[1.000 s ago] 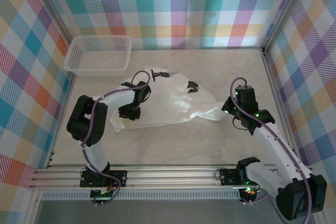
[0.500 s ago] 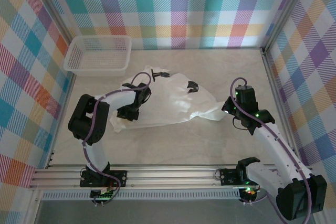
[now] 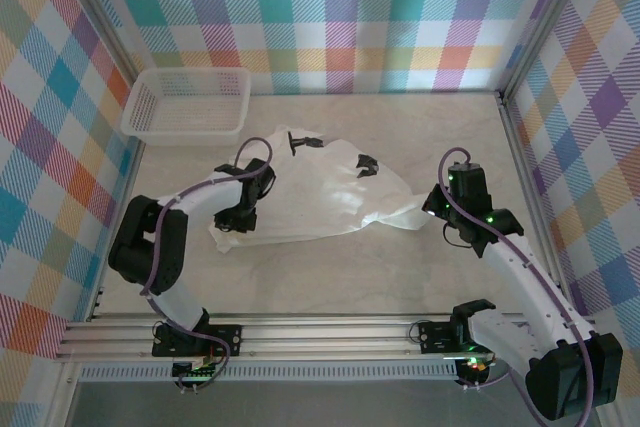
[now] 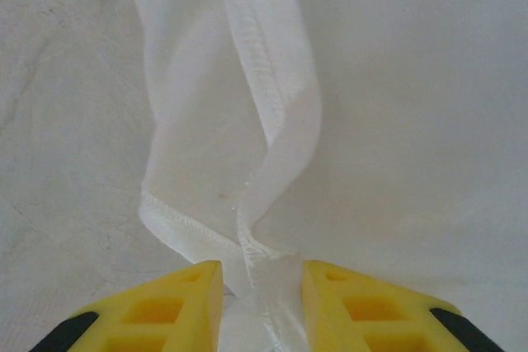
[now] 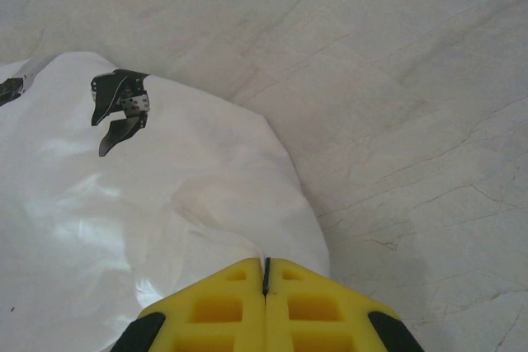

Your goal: Fold the inside-out t-shirt

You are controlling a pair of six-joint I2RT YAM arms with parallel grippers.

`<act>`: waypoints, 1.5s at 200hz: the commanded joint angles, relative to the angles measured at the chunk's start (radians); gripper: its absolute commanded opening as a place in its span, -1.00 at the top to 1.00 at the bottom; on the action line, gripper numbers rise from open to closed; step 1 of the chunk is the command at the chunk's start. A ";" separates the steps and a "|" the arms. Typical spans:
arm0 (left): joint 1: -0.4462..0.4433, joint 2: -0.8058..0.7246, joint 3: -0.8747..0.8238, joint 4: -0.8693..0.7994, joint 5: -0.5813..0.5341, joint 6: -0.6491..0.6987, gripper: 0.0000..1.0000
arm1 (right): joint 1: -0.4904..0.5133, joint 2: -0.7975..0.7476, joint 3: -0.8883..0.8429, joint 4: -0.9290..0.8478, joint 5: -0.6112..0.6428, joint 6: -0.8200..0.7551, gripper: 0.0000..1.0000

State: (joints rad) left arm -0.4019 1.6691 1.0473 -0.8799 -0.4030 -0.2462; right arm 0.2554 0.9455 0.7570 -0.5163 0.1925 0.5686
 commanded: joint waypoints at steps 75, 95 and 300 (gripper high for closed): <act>0.035 0.006 -0.028 0.072 0.090 0.001 0.35 | -0.004 -0.005 0.011 0.007 -0.011 0.008 1.00; 0.034 0.030 -0.021 0.054 0.049 0.008 0.33 | -0.004 0.000 0.014 0.010 -0.013 0.009 1.00; 0.053 -0.051 -0.032 0.070 0.047 -0.015 1.00 | -0.003 -0.007 0.031 0.006 -0.024 0.015 1.00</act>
State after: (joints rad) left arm -0.3698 1.7000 1.0176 -0.8303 -0.4248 -0.2474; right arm 0.2554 0.9539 0.7570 -0.5163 0.1810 0.5690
